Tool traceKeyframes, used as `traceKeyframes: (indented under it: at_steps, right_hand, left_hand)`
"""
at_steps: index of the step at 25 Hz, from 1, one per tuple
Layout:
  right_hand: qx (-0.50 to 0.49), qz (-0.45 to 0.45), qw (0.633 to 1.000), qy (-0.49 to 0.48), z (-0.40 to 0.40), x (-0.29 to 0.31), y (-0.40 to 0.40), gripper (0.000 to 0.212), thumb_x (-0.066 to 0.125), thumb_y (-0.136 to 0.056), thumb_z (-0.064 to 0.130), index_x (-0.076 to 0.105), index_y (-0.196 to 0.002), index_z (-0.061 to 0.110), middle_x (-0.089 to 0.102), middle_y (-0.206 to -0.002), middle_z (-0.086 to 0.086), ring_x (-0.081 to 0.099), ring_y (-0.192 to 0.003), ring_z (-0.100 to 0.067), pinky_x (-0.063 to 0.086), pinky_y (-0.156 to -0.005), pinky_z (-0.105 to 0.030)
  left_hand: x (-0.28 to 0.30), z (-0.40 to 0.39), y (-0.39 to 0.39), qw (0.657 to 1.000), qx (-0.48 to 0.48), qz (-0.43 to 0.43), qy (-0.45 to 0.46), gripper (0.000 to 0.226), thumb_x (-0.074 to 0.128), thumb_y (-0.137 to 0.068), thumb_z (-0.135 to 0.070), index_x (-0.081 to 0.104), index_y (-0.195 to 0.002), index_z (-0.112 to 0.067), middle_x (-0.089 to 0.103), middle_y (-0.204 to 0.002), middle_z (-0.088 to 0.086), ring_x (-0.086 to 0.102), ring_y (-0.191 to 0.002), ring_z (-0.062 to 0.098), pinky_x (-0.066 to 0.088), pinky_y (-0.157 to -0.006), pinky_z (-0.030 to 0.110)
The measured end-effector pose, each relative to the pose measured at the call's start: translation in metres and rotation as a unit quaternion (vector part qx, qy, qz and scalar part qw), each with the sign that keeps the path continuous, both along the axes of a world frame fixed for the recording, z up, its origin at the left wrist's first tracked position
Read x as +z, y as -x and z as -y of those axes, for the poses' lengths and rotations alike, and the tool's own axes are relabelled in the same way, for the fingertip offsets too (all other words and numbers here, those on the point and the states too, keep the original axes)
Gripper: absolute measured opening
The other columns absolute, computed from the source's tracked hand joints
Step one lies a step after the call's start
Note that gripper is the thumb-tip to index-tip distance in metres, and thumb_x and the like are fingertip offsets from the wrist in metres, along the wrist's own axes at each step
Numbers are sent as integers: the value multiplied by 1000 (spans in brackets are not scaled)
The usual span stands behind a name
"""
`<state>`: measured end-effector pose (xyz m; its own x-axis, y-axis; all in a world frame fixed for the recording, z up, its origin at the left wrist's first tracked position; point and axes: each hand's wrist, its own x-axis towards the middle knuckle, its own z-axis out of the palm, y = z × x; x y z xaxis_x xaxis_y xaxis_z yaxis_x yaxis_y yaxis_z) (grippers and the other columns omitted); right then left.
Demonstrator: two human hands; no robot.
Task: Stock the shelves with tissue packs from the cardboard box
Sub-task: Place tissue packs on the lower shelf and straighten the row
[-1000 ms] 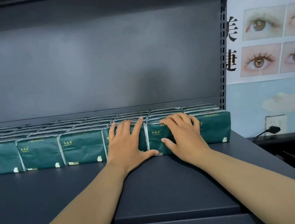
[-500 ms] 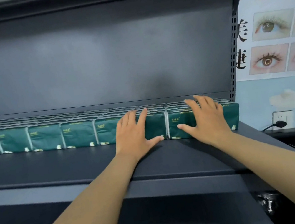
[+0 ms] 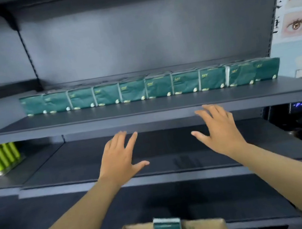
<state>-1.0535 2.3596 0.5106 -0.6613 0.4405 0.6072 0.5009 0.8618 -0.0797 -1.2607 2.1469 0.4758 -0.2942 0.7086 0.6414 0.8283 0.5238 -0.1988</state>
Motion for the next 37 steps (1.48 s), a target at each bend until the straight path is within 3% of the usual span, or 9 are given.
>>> traceKeyframes:
  at_steps: [4, 10, 17, 19, 21, 23, 26, 31, 37]
  right_hand:
    - [27, 50, 998, 32, 72, -58, 34, 60, 55, -87, 49, 39, -138, 21, 33, -147, -4, 24, -137, -23, 25, -107, -43]
    - [50, 135, 987, 73, 108, -148, 82, 61, 49, -90, 51, 31, -142, 26, 25, -150, 0, 17, -139, -20, 21, -111, -40]
    - [69, 218, 958, 173, 124, -285, 143, 63, 58, -87, 44, 36, -141, 19, 35, -145, -7, 31, -134, -27, 38, -101, -42]
    - [71, 225, 949, 207, 134, -319, 154, 62, 63, -84, 41, 43, -137, 15, 44, -137, -11, 40, -127, -31, 43, -97, -45]
    - [63, 220, 945, 234, 144, -350, 162, 61, 66, -81, 39, 47, -133, 14, 49, -131, -11, 45, -122, -32, 46, -95, -45]
    - [50, 234, 934, 264, 157, -373, 163, 61, 63, -84, 40, 43, -136, 16, 45, -134, -6, 41, -125, -27, 42, -99, -39]
    - [57, 266, 908, 319, 182, -409, 161, 60, 57, -88, 41, 34, -141, 21, 36, -140, 0, 32, -131, -20, 31, -106, -29]
    - [59, 287, 857, 423, 211, -467, 168, 52, 60, -89, 29, 41, -137, 24, 43, -137, 4, 35, -129, -13, 28, -102, -21]
    - [23, 250, 853, 457, 207, -525, 166, 36, 63, -87, 17, 59, -123, 15, 54, -125, -4, 45, -120, -21, 25, -99, -14]
  left_hand:
    - [-62, 72, 27, 994, 36, 57, 88, 97, 70, -53, -75, 60, -127, -12, 63, -118, 17, 60, -109, 34, 52, -84, 45]
    - [-160, 102, 59, 967, 34, 154, 199, 100, 72, -49, -77, 62, -125, -13, 65, -115, 16, 63, -106, 33, 54, -81, 45]
    - [-286, 119, 92, 908, 22, 264, 325, 96, 72, -46, -78, 65, -121, -18, 67, -110, 14, 66, -100, 32, 55, -76, 43]
    - [-312, 124, 98, 887, 16, 300, 352, 89, 62, -59, -79, 60, -127, -21, 65, -115, 13, 64, -104, 32, 54, -78, 44]
    - [-330, 128, 105, 870, 15, 329, 368, 86, 33, -72, -81, 53, -133, -24, 62, -121, 15, 61, -109, 33, 52, -81, 46]
    - [-346, 130, 111, 870, 0, 332, 365, 90, 13, -74, -80, 24, -149, -31, 36, -147, 17, 33, -136, 36, 35, -104, 50]
    - [-366, 131, 119, 817, -31, 368, 443, 88, 34, -82, -76, -6, -150, -36, 2, -158, 10, -1, -145, 29, 7, -116, 45]
    - [-396, 137, 129, 807, -91, 397, 427, 94, 40, -77, -79, -14, -145, -45, -3, -159, 8, -3, -146, 27, 6, -115, 43]
    - [-415, 139, 135, 817, -134, 412, 381, 97, 32, -69, -87, -19, -141, -47, 1, -159, 1, 0, -145, 21, 8, -115, 36]
